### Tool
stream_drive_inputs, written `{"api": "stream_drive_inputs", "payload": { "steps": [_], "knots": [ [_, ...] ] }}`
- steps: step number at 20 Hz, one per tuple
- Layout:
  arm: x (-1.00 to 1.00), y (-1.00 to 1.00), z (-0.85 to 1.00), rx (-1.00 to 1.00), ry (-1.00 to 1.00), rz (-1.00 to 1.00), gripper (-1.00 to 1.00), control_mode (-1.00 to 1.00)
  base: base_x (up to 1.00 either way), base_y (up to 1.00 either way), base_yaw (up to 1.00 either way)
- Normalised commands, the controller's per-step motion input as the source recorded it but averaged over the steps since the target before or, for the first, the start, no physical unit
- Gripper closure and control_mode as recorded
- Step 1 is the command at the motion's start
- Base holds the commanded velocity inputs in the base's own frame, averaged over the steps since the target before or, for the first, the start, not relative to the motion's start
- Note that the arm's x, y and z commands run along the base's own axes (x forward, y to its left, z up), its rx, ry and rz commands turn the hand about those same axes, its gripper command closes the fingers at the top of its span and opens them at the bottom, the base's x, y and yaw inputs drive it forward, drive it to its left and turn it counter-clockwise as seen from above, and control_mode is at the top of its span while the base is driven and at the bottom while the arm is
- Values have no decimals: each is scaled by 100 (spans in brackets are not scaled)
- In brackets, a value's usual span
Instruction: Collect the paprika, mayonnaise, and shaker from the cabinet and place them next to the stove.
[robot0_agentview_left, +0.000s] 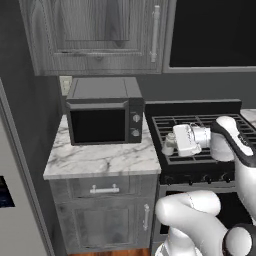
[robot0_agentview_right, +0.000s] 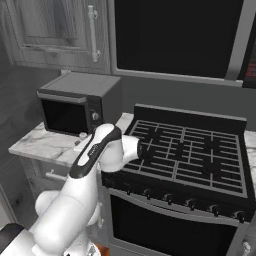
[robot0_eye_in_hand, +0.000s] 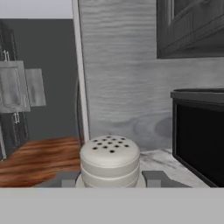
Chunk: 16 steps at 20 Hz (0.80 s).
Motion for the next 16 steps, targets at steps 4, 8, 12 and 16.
{"api": "stream_drive_inputs", "payload": {
  "steps": [4,8,12,16],
  "knots": [
    [32,0,-36,0,-3,9,100,-100,0,0,0],
    [26,0,-25,0,-3,6,100,-100,0,0,0],
    [21,0,-24,0,-3,2,100,-100,0,0,0],
    [22,0,-21,-2,0,0,100,-100,0,0,0]
  ]
}}
